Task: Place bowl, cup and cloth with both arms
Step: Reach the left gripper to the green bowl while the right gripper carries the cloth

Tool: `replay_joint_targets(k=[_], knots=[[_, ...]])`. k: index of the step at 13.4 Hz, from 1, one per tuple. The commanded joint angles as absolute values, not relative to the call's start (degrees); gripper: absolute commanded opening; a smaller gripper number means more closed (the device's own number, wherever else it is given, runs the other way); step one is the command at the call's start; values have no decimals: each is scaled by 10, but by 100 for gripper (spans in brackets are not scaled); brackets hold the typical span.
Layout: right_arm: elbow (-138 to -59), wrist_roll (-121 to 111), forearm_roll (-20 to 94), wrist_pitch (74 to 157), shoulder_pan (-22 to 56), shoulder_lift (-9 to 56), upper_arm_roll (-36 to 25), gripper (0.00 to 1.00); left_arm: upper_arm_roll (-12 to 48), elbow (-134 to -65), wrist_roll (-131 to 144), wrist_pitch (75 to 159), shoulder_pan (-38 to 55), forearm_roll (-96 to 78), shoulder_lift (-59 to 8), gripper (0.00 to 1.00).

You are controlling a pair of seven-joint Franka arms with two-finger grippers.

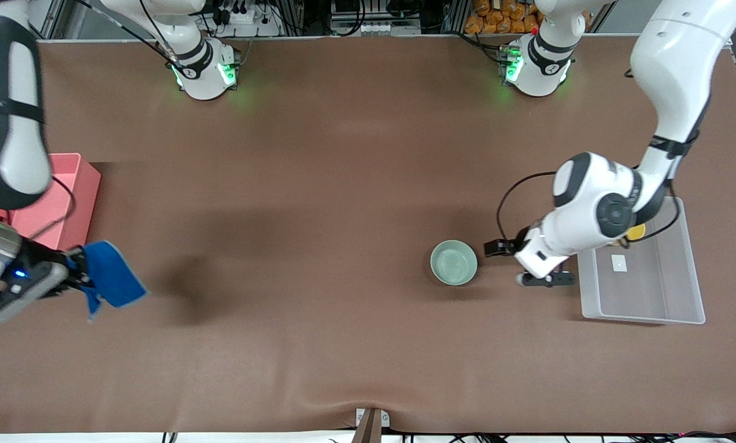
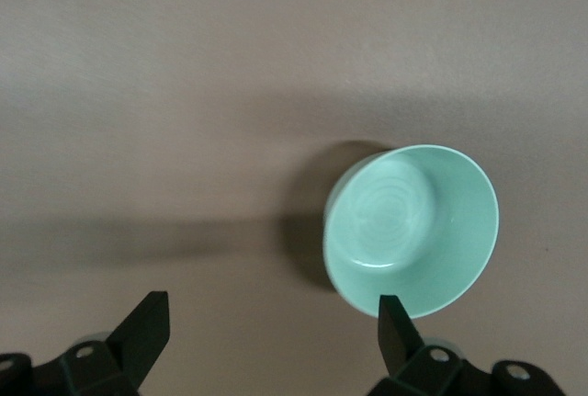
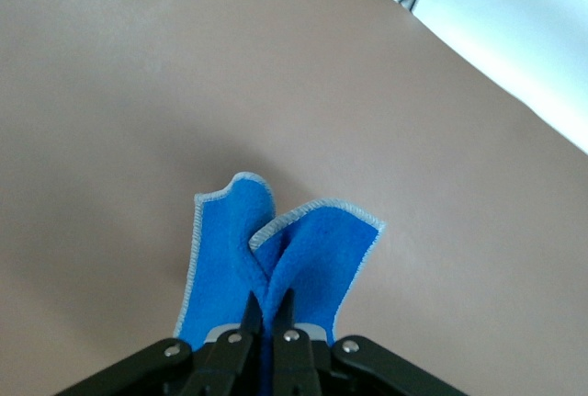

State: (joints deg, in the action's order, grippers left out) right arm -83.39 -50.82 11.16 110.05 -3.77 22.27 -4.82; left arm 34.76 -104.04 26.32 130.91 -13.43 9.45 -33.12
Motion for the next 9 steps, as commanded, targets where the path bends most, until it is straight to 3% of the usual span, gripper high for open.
replay_joint_targets(k=[1,5,7,9], knots=[[-862,-505,93,1058,-60,161,-45,0,344,-1024,348,1321,-106,172,-373,91],[-862,-509,31,1013,-83,113,-46,0,343,-1013,378,1325,-95,203,-410,66],[-861,-528,5,1005,-109,105,-46,0,342,-1012,378,1325,-94,203,-414,44],[-862,-564,4,998,-148,103,-46,0,341,-1012,379,1325,-94,203,-416,15]])
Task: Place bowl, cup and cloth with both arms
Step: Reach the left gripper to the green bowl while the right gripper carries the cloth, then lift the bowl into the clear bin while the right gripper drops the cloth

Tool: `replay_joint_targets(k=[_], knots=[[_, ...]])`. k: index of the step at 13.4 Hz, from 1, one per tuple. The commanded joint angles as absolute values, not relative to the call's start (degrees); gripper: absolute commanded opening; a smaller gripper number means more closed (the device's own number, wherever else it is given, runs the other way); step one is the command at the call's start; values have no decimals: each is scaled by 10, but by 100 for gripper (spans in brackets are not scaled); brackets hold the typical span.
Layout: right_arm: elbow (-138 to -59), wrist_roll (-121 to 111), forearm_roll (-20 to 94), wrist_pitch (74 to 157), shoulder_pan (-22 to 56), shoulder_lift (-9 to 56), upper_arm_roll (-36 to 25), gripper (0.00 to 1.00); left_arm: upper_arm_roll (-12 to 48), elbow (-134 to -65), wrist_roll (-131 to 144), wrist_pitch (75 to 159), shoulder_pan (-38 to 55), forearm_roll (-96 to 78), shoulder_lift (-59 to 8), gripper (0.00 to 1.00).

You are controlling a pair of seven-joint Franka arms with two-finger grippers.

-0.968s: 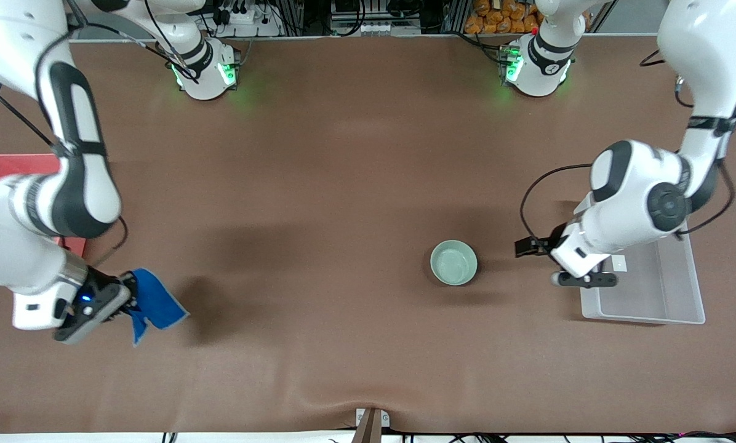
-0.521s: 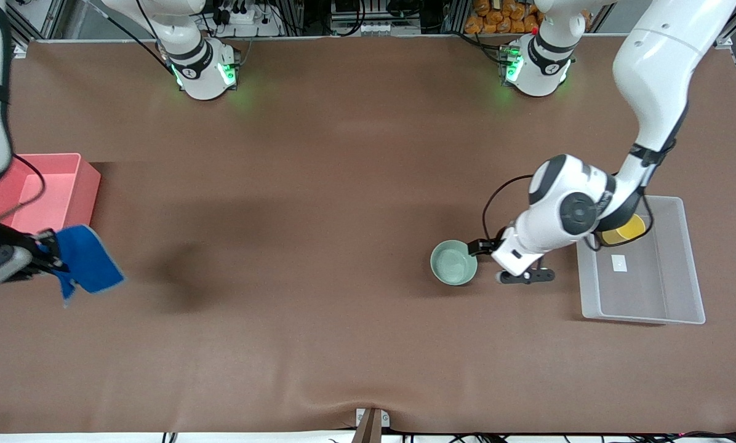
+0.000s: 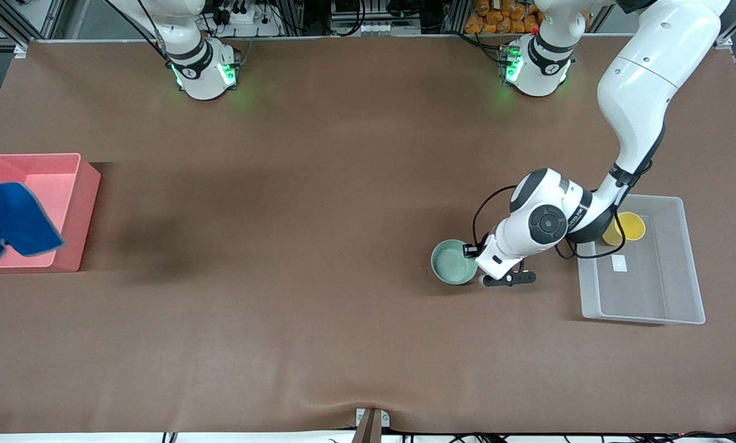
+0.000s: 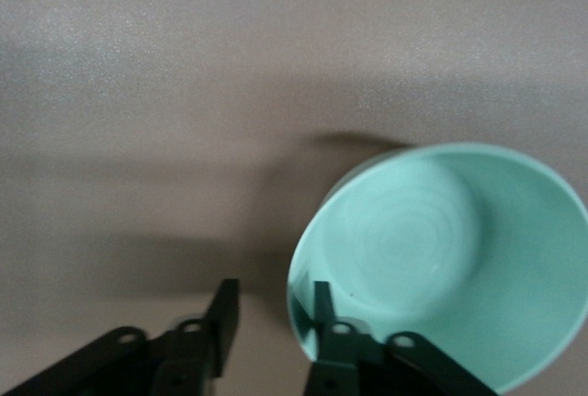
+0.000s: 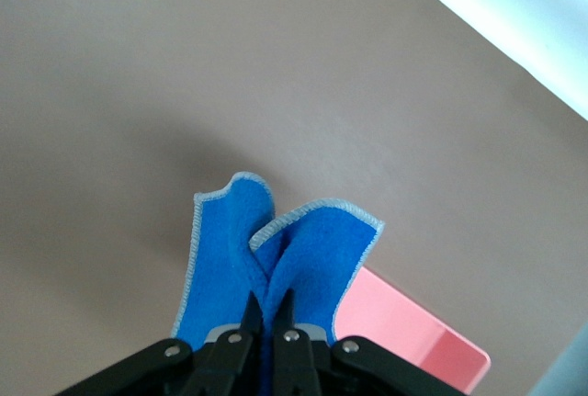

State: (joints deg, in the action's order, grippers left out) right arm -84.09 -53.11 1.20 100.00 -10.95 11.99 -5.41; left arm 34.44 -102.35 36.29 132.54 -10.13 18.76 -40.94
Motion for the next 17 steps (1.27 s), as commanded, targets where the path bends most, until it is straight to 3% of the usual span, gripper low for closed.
replay_joint_targets(k=[1,8,13,17], knots=[[-863,-577,4,998,-169,105,-46,0,341,-1012,378,1325,-94,203,-416,0],[-868,-606,5,1012,-304,148,-45,0,342,-1016,342,1301,-162,206,-329,0],[-960,-630,13,1083,-344,154,-44,0,348,-1013,187,1256,-256,200,-251,0],[-1019,-630,14,1139,-338,146,-42,0,347,-1004,-2,1250,-364,200,-251,0]])
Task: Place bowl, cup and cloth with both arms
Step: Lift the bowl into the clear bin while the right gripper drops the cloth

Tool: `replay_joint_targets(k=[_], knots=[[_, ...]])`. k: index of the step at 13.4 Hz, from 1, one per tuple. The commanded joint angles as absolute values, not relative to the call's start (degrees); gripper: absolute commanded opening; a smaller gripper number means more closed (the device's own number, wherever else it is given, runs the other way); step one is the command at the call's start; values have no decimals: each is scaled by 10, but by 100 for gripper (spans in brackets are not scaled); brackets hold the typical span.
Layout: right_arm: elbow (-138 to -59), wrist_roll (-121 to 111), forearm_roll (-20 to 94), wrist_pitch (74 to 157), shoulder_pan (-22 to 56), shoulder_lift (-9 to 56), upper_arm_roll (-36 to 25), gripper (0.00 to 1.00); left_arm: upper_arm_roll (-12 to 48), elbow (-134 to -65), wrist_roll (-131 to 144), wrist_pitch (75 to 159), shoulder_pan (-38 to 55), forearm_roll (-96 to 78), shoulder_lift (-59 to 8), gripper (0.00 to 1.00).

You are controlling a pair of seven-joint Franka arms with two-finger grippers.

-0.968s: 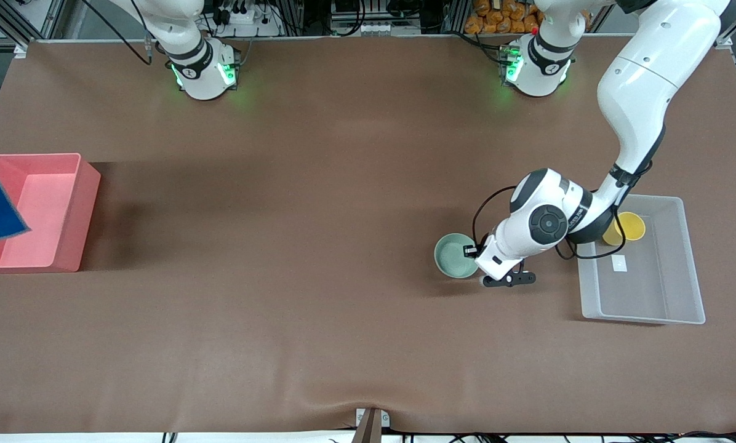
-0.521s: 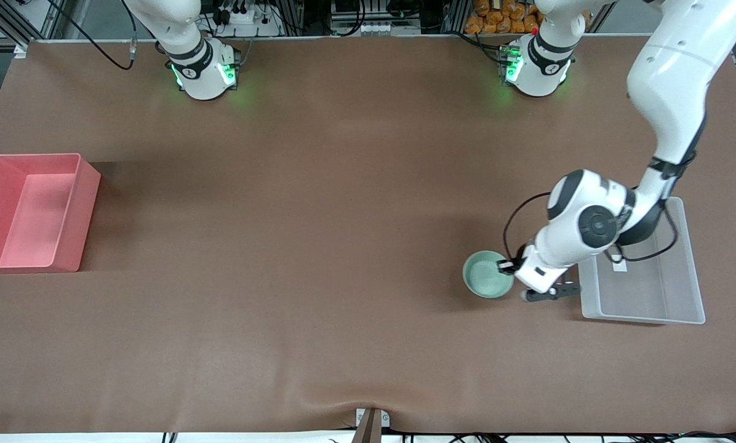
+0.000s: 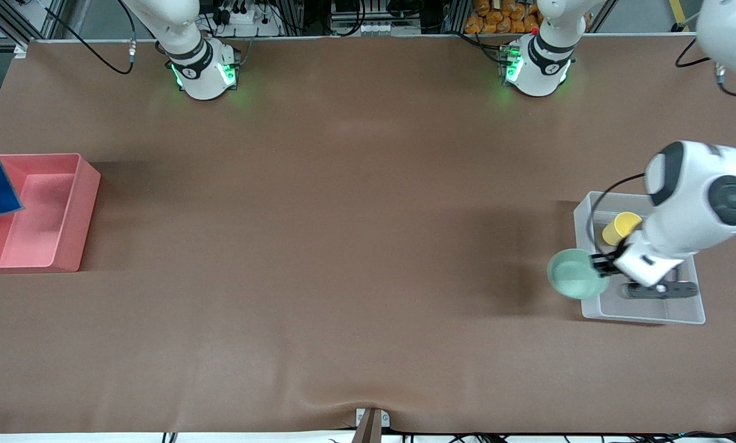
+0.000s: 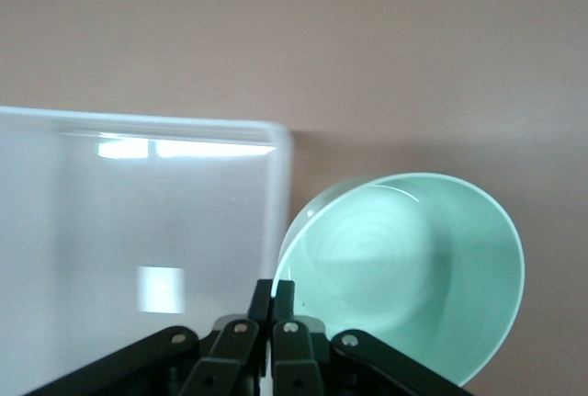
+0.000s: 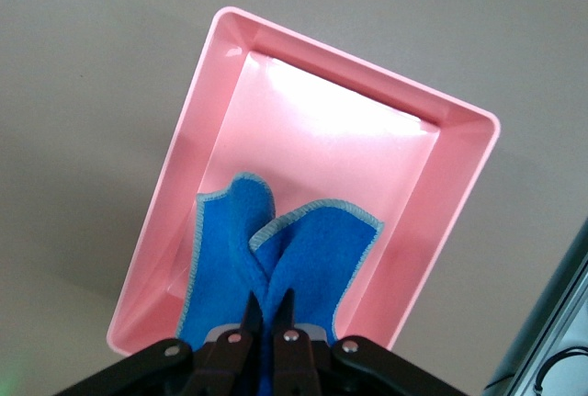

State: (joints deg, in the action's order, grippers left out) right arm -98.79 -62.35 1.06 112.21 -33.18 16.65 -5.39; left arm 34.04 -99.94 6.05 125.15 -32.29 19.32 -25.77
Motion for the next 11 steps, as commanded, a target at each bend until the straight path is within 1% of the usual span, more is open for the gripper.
replay_joint_targets(k=[1,3,7,9,11], knots=[[-1028,-630,14,1147,-338,146,-41,0,346,-998,-36,1250,-383,200,-253,0],[-1057,-630,15,1179,-337,139,-40,0,346,-988,-96,1250,-413,199,-260,0],[-1126,-630,26,1253,-337,120,-40,0,345,-971,-141,1259,-443,202,-300,0],[-1134,-631,26,1286,-340,126,-40,0,344,-957,-142,1266,-441,206,-321,0],[-1137,-631,28,1292,-341,129,-40,0,343,-945,-142,1267,-441,209,-341,0]])
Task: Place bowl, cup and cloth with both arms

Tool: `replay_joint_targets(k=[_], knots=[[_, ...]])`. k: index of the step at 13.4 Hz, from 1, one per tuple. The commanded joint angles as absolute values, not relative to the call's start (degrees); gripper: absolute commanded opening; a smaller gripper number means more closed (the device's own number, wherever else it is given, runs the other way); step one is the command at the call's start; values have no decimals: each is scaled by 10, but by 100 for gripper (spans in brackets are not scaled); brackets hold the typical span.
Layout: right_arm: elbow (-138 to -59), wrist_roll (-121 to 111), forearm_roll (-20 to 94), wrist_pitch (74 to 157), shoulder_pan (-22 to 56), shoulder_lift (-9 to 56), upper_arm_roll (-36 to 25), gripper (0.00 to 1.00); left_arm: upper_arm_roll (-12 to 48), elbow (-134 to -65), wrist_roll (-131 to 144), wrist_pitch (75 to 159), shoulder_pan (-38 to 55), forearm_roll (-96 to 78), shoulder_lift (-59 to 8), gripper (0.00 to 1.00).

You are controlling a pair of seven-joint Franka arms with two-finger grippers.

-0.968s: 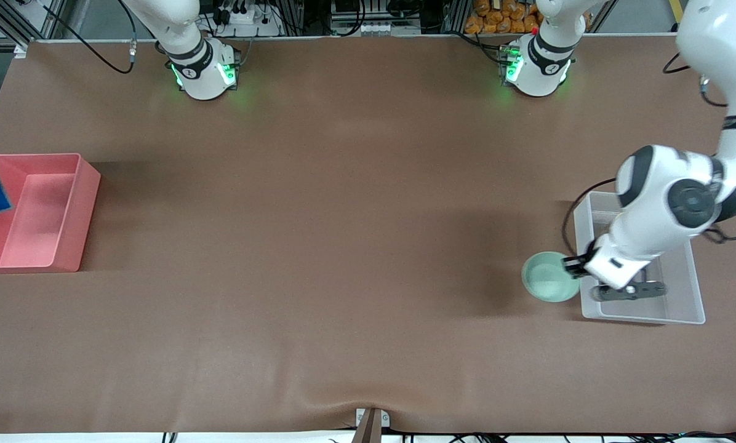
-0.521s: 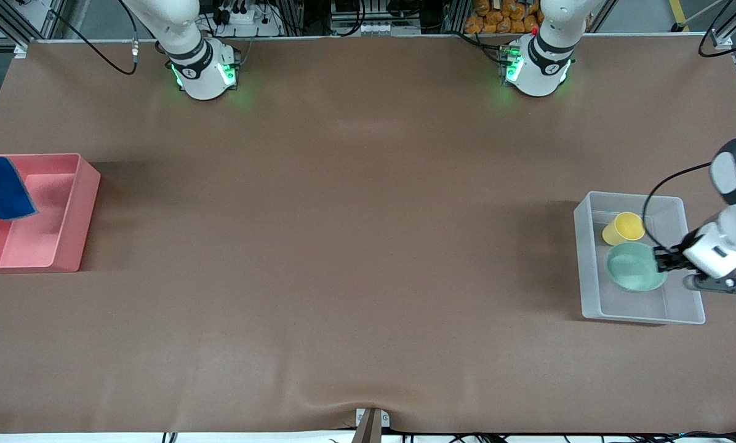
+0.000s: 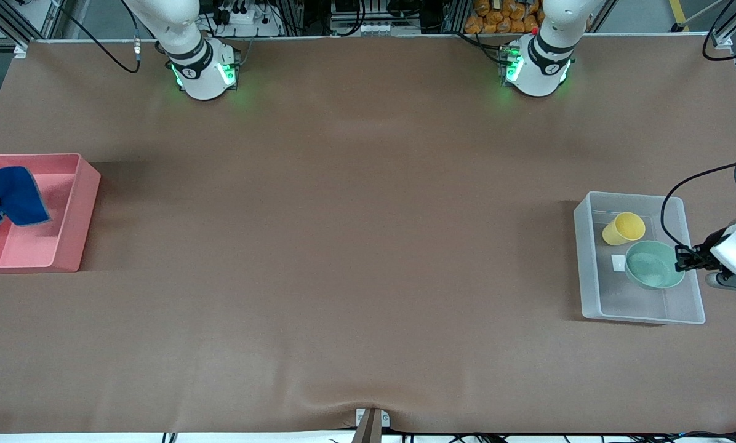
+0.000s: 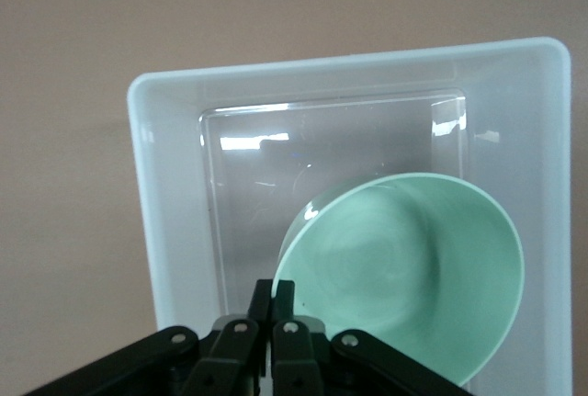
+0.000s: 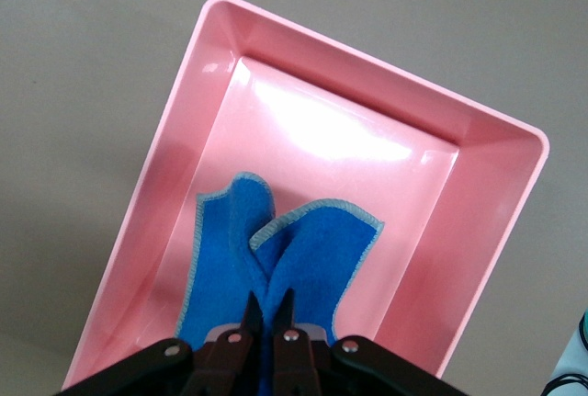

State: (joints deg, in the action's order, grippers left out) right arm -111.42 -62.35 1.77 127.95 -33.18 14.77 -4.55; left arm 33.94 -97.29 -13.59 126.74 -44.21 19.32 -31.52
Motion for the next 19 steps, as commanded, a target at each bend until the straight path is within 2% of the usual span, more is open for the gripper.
replay_joint_targets(k=[1,5,6,8,9,10,12,16,19], knots=[[-1139,-631,32,1306,-340,135,-40,0,343,-937,-142,1267,-441,210,-353,0],[-1141,-631,34,1335,-345,177,-40,0,342,-936,-142,1267,-441,214,-385,0],[-1141,-631,34,1335,-345,184,-40,0,342,-936,-142,1267,-440,214,-385,14],[-1137,-631,33,1341,-338,193,-40,0,343,-936,-141,1267,-440,214,-380,51],[-1137,-630,34,1348,-338,200,-40,0,343,-936,-141,1267,-441,212,-378,95],[-1136,-631,33,1351,-339,209,-40,0,344,-935,-141,1267,-443,211,-374,100],[-1135,-629,33,1346,-332,214,-40,100,346,-935,-142,1264,-443,209,-353,100],[-1120,-604,33,1332,-311,182,-40,100,373,-935,-142,1196,-443,202,-285,100],[-1100,-484,33,1258,-260,135,-40,100,394,-935,-129,1148,-442,149,-213,100]])
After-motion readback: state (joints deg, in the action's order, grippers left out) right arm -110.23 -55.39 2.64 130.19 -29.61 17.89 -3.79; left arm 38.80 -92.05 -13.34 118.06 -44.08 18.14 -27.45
